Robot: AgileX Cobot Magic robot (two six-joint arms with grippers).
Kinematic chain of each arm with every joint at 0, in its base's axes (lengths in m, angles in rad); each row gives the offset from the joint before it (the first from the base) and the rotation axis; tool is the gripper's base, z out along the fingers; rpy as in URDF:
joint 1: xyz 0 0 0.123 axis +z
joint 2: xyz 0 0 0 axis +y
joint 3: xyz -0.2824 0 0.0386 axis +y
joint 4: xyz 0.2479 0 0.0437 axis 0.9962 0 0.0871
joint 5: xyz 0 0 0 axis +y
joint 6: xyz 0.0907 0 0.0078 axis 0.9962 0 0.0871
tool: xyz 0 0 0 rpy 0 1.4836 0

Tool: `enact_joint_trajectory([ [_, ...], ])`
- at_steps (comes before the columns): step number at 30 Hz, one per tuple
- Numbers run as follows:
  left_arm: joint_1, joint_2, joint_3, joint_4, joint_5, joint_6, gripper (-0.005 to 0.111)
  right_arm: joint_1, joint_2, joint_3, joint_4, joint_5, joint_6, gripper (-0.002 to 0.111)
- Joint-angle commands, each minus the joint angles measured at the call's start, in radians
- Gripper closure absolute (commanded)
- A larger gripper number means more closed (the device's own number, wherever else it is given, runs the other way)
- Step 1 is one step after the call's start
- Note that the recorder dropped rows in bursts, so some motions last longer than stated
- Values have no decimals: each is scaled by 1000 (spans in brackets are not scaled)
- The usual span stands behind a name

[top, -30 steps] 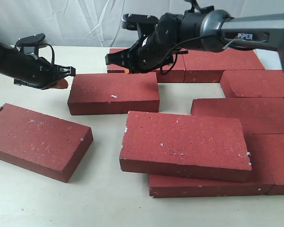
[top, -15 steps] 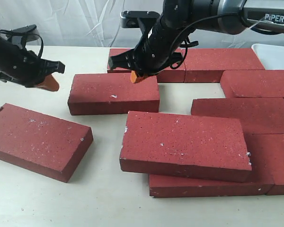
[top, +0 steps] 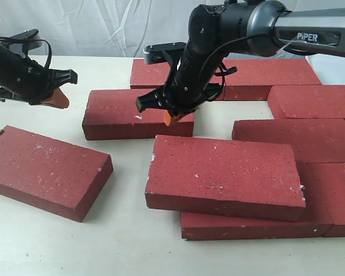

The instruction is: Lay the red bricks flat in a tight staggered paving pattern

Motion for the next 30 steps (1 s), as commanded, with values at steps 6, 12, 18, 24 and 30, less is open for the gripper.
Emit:
enact_joint_trajectory([
  [6,-5,79,-4,-40,-94,-4,107,-2,48,-4,12,-21,-6,109],
  [12,-5,112,-4,-183,-118,96,107,-2,62,-4,18,-76,-6,109],
  [18,-5,146,-4,-383,-120,254,107,-2,62,-4,14,-97,-6,109],
  [24,-5,178,-4,-428,-131,288,107,-2,62,-4,-20,-126,-6,109],
  [30,-5,206,-5,-453,-134,288,107,-2,62,-4,-34,-145,-4,109],
])
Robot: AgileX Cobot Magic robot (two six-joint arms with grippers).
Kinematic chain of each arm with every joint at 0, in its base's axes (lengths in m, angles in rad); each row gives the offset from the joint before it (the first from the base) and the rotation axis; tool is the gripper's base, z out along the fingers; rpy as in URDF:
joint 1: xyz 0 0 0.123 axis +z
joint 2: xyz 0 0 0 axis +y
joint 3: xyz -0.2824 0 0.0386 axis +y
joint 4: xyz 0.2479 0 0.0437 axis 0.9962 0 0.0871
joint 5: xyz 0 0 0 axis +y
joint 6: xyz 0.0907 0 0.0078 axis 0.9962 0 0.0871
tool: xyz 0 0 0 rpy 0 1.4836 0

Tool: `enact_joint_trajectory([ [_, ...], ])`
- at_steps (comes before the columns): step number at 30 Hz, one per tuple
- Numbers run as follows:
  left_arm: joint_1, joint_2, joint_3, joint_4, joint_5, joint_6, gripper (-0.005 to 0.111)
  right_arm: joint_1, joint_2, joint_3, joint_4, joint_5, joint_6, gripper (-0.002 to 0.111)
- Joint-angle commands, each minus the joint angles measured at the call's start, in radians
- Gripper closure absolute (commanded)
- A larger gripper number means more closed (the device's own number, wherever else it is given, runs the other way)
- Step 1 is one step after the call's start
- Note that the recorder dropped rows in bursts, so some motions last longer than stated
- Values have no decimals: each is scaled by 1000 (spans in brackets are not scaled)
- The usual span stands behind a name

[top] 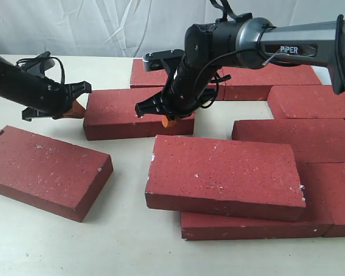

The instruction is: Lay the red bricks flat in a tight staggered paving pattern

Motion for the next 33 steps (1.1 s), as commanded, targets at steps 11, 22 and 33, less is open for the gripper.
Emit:
enact_joint_trajectory([
  [11,-7,12,-5,-198,-12,106,107,-2,-4,-4,-16,-68,-3,109],
  [22,-9,12,-5,-166,-12,108,107,-2,-50,-4,-26,-149,151,109],
  [33,-104,12,-5,-155,-75,113,107,-2,-72,-4,-263,-202,445,109],
])
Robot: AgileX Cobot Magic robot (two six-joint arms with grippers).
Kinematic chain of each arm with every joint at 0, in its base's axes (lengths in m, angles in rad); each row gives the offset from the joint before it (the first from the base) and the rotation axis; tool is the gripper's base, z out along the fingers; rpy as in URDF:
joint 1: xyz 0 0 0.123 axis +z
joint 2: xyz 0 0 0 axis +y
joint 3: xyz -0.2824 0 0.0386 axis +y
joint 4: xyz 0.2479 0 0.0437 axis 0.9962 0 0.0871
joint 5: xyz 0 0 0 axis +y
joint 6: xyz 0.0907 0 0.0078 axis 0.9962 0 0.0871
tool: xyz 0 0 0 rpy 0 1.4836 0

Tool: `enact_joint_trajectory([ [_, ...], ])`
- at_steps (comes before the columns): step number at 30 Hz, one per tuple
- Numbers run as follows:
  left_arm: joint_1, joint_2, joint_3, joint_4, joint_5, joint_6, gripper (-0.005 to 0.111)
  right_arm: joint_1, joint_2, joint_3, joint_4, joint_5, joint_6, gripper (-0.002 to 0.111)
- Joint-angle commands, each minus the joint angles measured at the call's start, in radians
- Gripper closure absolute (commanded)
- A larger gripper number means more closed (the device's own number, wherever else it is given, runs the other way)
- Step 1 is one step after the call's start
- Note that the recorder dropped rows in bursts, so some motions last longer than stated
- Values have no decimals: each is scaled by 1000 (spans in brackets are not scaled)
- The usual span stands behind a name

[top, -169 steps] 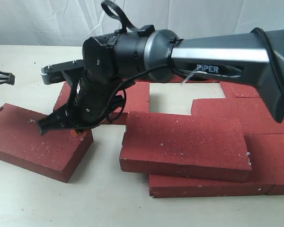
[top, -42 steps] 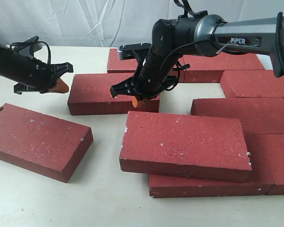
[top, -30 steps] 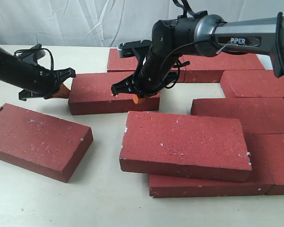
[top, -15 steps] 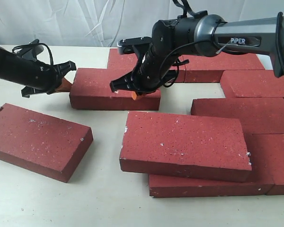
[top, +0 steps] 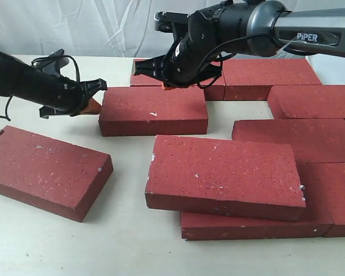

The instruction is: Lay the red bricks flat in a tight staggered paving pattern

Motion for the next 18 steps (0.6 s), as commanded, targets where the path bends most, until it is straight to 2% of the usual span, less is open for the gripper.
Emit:
enact_joint_trajectory([
  [1,-31,4,-5,11,-40,7,107,-2,-8,-4,-52,9,36,109],
  [13,-107,4,-5,-39,-122,7,107,-2,-8,-4,-68,68,36,109],
  [18,-119,4,-5,-78,-154,7,107,-2,-8,-4,-68,75,36,109],
])
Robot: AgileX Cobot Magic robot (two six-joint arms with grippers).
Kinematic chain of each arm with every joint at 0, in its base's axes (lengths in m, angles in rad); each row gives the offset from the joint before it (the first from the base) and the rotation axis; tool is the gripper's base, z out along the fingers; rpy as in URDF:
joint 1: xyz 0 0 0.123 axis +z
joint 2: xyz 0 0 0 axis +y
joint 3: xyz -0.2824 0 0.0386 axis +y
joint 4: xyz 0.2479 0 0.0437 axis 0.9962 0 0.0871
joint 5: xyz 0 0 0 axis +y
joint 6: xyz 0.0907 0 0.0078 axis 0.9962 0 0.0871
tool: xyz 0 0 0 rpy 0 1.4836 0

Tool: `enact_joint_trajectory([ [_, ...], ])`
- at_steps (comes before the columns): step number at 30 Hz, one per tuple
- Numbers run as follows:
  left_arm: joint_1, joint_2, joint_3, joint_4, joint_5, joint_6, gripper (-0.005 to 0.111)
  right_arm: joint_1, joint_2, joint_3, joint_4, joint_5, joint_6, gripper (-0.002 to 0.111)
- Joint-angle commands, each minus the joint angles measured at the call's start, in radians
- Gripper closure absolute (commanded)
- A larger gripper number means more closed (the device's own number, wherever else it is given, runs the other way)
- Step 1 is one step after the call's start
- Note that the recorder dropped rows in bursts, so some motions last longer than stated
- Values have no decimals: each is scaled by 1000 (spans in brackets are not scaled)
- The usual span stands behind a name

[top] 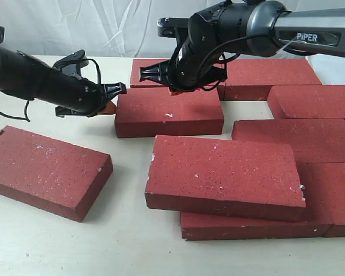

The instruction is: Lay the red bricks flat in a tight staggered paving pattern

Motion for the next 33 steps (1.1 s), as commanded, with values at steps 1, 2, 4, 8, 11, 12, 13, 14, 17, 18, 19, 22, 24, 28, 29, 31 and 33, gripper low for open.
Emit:
enact_joint_trajectory([
  [1,-6,3,-5,-66,-25,3,107,-2,-8,-4,-11,6,0,109],
  [2,-8,3,-5,-77,-25,3,107,-2,-8,-4,-11,8,0,109],
  [4,-14,3,-5,-77,-25,12,107,-2,-8,-4,-11,13,0,109],
  [8,3,-5,-5,-9,-19,48,107,-2,-10,-4,-11,100,-5,109],
  [11,58,-71,-5,86,9,30,107,0,-33,-4,-14,131,-28,109],
  [12,68,-90,-5,97,20,15,107,0,-39,-4,-14,131,-30,109],
  [13,80,-125,-5,133,50,-33,107,0,-48,-4,-12,146,-48,109],
  [14,85,-163,-5,214,62,-99,107,0,-53,-4,9,175,-103,109],
  [17,61,-221,-5,484,69,-341,107,0,-54,-4,15,256,-167,109],
  [18,40,-234,-5,654,81,-498,107,0,-54,-4,16,265,-193,109],
  [19,26,-234,-5,752,89,-579,107,0,-54,-4,16,271,-199,109],
  [22,-25,-224,-5,999,117,-794,107,0,-50,-4,66,300,-277,109],
  [24,-36,-209,-5,986,100,-794,107,0,-44,-4,120,303,-337,109],
  [28,-43,-172,-5,939,45,-794,107,0,-30,-4,164,278,-365,109],
  [29,-43,-163,-5,914,36,-794,107,0,-25,-4,166,278,-365,109],
  [31,-43,-149,-5,891,23,-794,107,0,-19,-4,168,280,-365,109],
  [33,-43,-136,-5,887,10,-794,107,0,-7,-4,168,280,-367,109],
])
